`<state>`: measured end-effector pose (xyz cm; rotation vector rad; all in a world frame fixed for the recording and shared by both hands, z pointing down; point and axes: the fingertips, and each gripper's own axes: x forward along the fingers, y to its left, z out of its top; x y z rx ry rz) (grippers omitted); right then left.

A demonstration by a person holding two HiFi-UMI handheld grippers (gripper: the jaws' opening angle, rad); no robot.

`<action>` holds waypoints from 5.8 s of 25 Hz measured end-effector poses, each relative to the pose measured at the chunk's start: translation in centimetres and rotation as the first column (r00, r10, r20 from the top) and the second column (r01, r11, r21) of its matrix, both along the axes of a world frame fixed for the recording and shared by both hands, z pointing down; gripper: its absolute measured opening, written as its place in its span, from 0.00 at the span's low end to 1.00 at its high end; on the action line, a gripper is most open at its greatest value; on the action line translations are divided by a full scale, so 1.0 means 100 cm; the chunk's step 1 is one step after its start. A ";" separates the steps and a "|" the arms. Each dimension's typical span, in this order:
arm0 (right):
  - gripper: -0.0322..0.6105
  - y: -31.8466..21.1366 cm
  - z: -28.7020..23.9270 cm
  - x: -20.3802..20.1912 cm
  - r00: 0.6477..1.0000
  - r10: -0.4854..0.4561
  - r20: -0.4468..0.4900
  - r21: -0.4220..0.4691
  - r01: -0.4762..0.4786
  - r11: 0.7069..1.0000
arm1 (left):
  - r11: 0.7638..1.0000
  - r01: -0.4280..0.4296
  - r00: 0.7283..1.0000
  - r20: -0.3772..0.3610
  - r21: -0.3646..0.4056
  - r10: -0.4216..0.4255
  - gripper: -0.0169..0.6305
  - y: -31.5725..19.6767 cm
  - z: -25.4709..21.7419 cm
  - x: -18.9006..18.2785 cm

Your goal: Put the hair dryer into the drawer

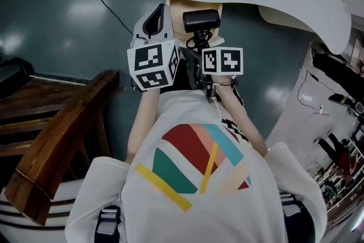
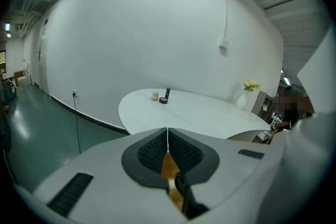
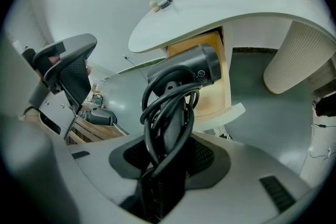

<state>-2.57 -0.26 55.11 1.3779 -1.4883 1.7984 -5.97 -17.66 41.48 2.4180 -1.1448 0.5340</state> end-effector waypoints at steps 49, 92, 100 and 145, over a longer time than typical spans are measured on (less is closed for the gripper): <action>0.32 -0.156 0.116 0.040 0.954 -0.164 -0.250 0.181 0.212 0.960 | 0.989 0.097 0.978 0.194 -0.111 -0.074 0.06 -0.031 0.086 -0.018; 0.33 -0.158 0.175 0.052 0.946 -0.135 -0.296 0.117 0.176 0.977 | 0.981 0.165 0.977 0.155 -0.102 -0.148 0.06 0.003 0.096 -0.017; 0.37 -0.154 0.167 0.056 0.942 -0.120 -0.314 0.113 0.163 0.980 | 0.979 0.187 0.975 0.139 -0.085 -0.174 0.06 0.007 0.082 -0.025; 0.07 -0.233 -0.103 0.063 0.943 0.039 -0.332 0.577 0.170 0.799 | 0.930 0.302 0.953 -0.081 0.210 -0.292 0.06 -0.055 -0.073 -0.019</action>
